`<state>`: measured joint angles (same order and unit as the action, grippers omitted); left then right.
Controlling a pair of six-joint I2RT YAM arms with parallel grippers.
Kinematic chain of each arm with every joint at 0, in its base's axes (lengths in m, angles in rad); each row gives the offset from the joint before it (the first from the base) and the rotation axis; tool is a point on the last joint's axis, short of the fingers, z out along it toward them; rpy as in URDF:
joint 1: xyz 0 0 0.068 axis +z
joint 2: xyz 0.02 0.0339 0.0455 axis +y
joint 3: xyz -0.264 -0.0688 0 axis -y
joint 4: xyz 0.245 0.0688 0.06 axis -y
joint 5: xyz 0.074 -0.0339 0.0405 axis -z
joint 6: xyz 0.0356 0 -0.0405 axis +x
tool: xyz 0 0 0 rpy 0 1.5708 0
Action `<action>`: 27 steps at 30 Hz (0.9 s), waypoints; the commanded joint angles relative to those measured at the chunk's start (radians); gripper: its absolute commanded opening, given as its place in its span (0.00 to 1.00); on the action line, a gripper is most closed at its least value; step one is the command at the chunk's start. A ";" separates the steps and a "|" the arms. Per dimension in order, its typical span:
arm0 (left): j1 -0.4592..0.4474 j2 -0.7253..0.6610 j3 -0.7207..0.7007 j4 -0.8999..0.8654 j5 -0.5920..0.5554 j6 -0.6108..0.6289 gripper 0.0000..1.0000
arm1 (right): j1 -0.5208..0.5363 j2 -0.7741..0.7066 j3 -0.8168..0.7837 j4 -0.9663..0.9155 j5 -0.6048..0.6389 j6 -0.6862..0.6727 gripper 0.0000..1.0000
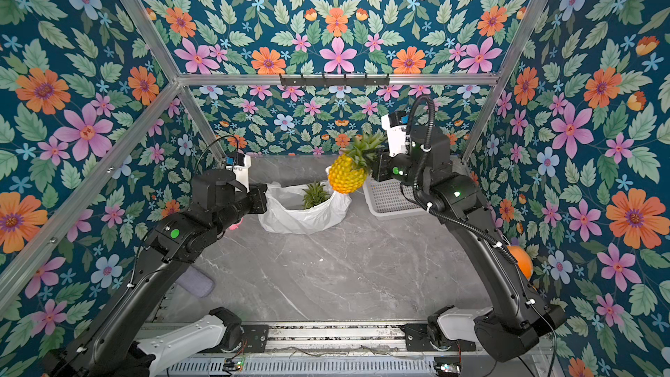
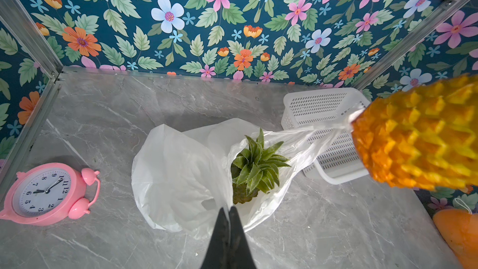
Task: Place the pineapple into a plastic bag & tie a knot
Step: Place the pineapple in the plastic bag.
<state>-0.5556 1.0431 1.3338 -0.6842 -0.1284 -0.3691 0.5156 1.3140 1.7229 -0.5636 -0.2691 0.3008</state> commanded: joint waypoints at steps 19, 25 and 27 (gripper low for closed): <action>0.000 -0.009 0.011 -0.024 -0.001 -0.010 0.00 | 0.285 0.313 0.016 0.293 0.091 -0.037 0.00; 0.000 -0.015 0.012 -0.027 0.007 -0.014 0.00 | 0.287 0.373 -0.047 0.409 0.161 -0.032 0.00; 0.001 -0.015 0.010 -0.030 0.007 -0.014 0.00 | 0.287 0.354 -0.068 0.477 0.163 -0.010 0.00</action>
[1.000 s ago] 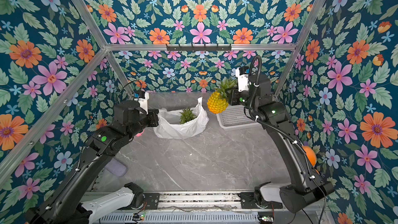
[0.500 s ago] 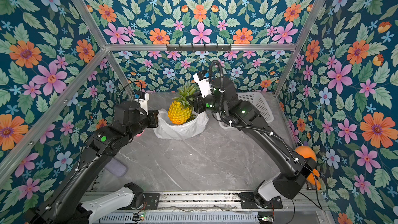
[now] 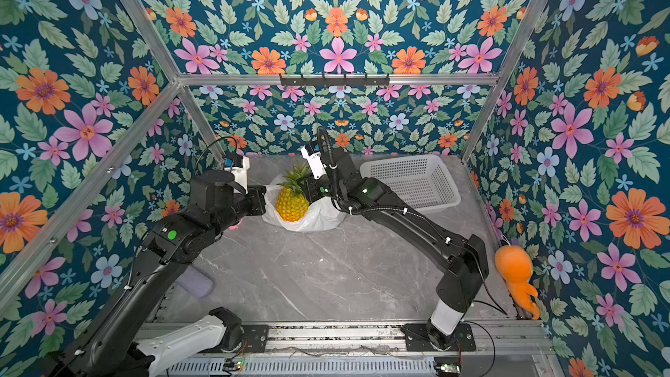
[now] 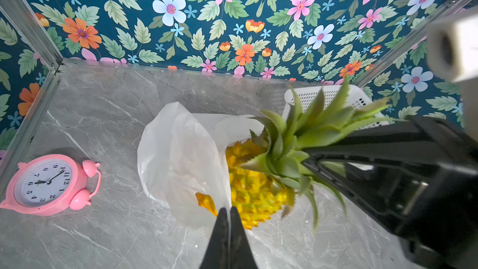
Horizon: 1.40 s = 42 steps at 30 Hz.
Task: Place the pineapple into a plastic bag & tie a knot
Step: Place the pineapple in the plastic bag.
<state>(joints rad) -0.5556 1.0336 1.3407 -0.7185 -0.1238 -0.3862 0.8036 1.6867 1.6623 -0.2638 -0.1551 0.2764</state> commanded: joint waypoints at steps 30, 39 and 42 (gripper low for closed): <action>0.002 0.014 0.011 -0.006 -0.017 -0.039 0.00 | 0.060 0.215 -0.180 0.451 0.059 -0.180 0.00; 0.002 0.012 0.006 -0.015 -0.031 -0.036 0.00 | 0.059 0.253 -0.087 0.263 0.050 -0.180 0.49; 0.003 0.010 0.005 -0.019 -0.043 -0.036 0.00 | 0.060 0.200 -0.030 0.197 0.027 -0.147 0.63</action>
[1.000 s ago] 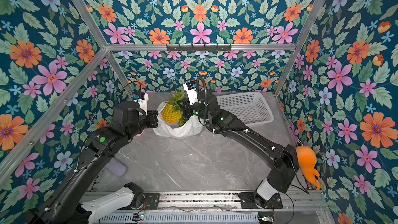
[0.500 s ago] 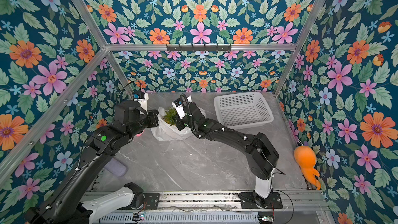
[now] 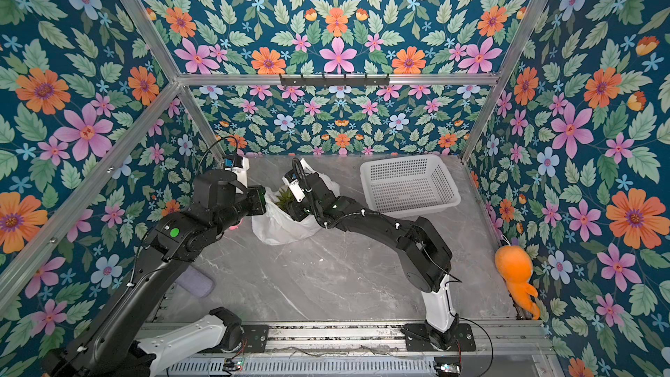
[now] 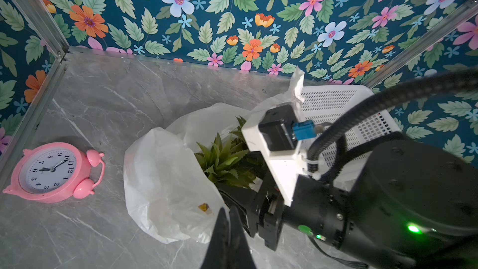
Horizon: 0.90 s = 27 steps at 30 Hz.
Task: Place the pineapple into a plastic bag & tie a knot
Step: Place the pineapple in the plastic bag, then adjust the plastic bag at the center of the board.
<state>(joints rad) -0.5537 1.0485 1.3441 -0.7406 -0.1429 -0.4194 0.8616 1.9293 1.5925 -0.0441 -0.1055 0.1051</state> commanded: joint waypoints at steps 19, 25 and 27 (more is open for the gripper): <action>0.005 -0.045 -0.038 0.017 -0.012 0.002 0.00 | -0.121 -0.133 0.120 -0.165 0.246 0.069 0.84; 0.005 -0.043 -0.031 0.017 -0.016 0.009 0.00 | -0.124 0.024 0.317 -0.252 0.184 0.011 0.78; 0.005 -0.044 -0.024 0.012 -0.025 0.011 0.00 | -0.124 0.033 0.325 -0.244 0.195 0.007 0.55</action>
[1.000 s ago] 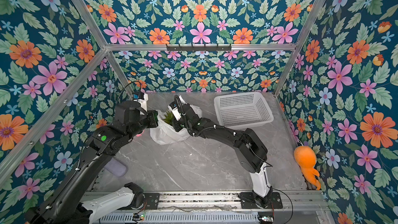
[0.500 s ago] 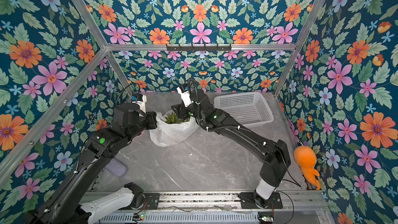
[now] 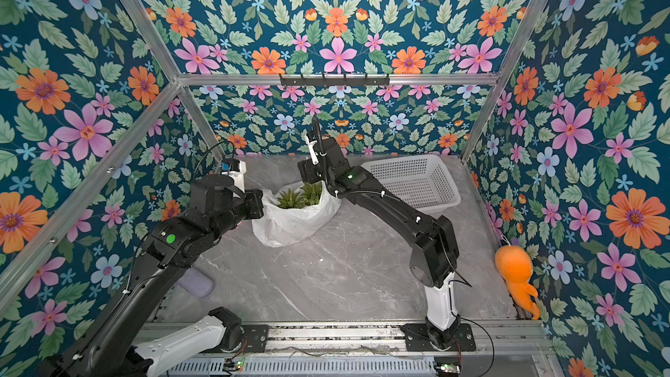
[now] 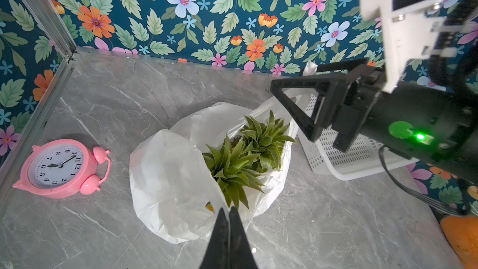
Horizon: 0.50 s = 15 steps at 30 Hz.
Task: Place the pineapple into a plastic bag & tie a knot
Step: Adjust the plastic bag at the center of the board.
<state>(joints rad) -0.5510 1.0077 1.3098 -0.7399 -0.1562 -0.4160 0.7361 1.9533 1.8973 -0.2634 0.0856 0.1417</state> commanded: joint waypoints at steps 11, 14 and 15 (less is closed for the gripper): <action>0.003 -0.008 0.144 -0.003 -0.021 0.066 0.00 | -0.001 -0.244 -0.078 -0.050 0.171 -0.090 0.00; 0.003 0.018 0.193 -0.001 0.003 0.098 0.00 | -0.003 -0.286 -0.088 -0.088 0.177 -0.092 0.00; 0.003 0.028 0.207 0.001 0.008 0.105 0.00 | -0.004 -0.329 -0.097 -0.095 0.173 -0.088 0.00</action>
<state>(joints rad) -0.5499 1.0210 1.4914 -0.7631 -0.1684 -0.3557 0.7322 1.6672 1.8088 -0.3321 0.2234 0.0700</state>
